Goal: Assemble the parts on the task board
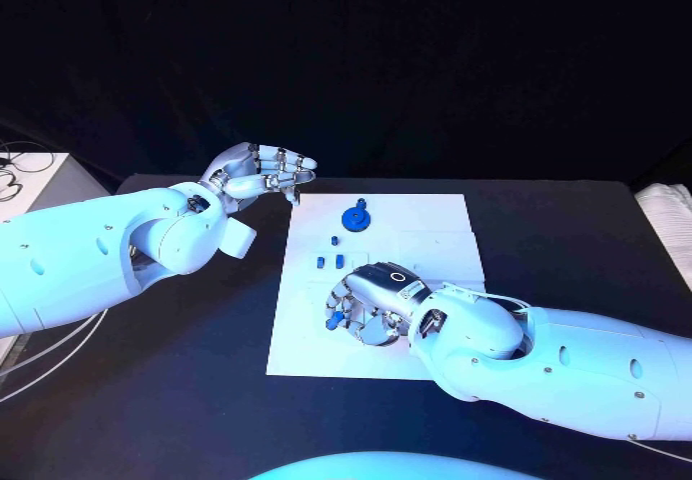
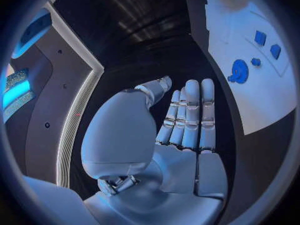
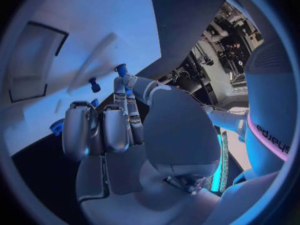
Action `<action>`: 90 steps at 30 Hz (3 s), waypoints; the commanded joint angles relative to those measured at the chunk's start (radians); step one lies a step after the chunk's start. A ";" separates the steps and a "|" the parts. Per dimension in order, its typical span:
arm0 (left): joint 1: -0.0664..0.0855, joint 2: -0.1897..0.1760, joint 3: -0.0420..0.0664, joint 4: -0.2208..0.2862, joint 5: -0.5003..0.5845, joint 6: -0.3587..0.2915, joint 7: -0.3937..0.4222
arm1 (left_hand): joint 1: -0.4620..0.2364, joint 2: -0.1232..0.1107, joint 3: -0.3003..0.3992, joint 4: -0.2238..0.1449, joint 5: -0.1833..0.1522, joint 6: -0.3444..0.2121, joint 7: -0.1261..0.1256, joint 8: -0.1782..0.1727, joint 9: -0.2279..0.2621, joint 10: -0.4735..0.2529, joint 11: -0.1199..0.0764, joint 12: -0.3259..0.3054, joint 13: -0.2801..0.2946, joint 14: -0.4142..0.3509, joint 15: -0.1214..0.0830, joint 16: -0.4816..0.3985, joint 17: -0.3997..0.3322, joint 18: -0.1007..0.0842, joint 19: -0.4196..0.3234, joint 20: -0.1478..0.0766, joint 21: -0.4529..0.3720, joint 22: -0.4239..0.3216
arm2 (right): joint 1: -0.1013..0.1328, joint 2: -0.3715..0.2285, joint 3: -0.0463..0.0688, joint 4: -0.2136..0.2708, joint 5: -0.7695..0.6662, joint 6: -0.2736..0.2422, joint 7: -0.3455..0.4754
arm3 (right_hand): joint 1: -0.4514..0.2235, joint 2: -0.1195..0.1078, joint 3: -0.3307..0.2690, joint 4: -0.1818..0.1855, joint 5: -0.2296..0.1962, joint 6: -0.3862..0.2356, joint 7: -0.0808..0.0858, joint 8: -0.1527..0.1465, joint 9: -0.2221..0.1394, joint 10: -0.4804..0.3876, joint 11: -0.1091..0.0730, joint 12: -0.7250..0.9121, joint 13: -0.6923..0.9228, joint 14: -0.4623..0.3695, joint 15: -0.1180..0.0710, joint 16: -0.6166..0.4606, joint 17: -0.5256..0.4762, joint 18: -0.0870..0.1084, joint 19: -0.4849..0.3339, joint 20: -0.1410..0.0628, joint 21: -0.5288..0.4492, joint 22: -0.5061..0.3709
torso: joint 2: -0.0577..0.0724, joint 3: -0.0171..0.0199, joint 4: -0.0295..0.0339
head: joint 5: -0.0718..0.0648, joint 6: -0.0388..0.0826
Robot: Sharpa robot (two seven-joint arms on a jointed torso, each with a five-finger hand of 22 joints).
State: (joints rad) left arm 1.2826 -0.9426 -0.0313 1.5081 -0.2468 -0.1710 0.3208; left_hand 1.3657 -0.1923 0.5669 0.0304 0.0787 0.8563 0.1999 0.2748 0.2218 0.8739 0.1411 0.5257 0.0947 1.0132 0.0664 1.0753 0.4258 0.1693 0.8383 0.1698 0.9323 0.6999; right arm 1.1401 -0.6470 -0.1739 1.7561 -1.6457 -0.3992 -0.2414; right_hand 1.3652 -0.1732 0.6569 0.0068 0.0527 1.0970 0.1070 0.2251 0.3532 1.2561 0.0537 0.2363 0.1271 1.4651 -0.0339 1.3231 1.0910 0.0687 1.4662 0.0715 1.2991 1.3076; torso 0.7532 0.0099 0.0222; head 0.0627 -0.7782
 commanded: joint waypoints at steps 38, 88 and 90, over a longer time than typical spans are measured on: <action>0.000 0.001 0.000 0.004 0.005 0.014 -0.003 | -0.002 0.009 -0.007 0.001 -0.004 -0.002 0.004 0.005 0.001 -0.010 0.002 -0.006 -0.002 0.003 0.003 -0.004 -0.001 0.014 0.008 -0.003 -0.008 -0.002 | -0.001 0.044 -0.001 -0.006 -0.080 0.115 -0.061 | -0.069 -0.043 -0.027 -0.012 0.012 -0.075 0.028 -0.016 0.101 -0.057 0.013 -0.067 0.003 0.015 0.018 -0.009 -0.022 -0.004 -0.005 0.009 -0.061 0.132 | -0.001 0.0000 -0.0003 | -0.011 0.009; -0.004 -0.033 -0.012 0.026 0.009 0.020 0.006 | -0.002 0.009 -0.010 0.002 -0.004 -0.004 0.003 0.006 0.001 -0.016 0.002 -0.006 -0.004 0.001 0.003 -0.005 -0.001 0.014 0.009 -0.002 -0.012 -0.004 | 0.096 -0.368 0.013 0.142 0.505 0.019 -0.085 | -0.067 -0.036 -0.404 0.222 0.045 -0.149 0.010 0.007 0.143 0.063 -0.018 0.941 0.937 0.046 -0.005 0.096 0.121 -0.037 0.062 -0.008 0.113 0.215 | -0.002 0.0039 -0.0062 | -0.036 0.045; -0.007 -0.035 -0.013 0.031 0.011 0.021 0.009 | -0.002 0.008 -0.011 0.002 -0.005 -0.004 0.003 0.006 0.001 -0.016 0.002 -0.006 -0.004 0.001 0.003 -0.006 -0.001 0.014 0.009 -0.002 -0.012 -0.004 | 0.097 -0.386 0.011 0.144 0.512 0.032 -0.092 | -0.064 -0.032 -0.413 0.235 0.045 -0.148 0.010 0.015 0.145 0.072 -0.020 0.973 0.980 0.048 -0.007 0.102 0.132 -0.038 0.063 -0.008 0.119 0.218 | -0.003 0.0033 -0.0057 | -0.040 0.047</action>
State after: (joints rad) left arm 1.2772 -0.9778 -0.0441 1.5336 -0.2450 -0.1656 0.3126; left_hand 1.3657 -0.1922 0.5612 0.0304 0.0787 0.8563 0.1999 0.2744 0.2213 0.8630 0.1448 0.5257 0.0925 1.0132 0.0664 1.0753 0.4259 0.1694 0.8417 0.1662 0.9245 0.6968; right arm 1.2362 -1.0303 -0.1625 1.8963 -1.2020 -0.4405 -0.3161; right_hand 1.3026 -0.2128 0.2416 0.2408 0.0932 0.9497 0.1215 0.2399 0.4976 1.3248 0.0328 1.2070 1.1042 1.4666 -0.0325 1.4219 1.2223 0.0374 1.4663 0.0713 1.4159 1.3073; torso 0.7507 0.0133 0.0152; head 0.0279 -0.7341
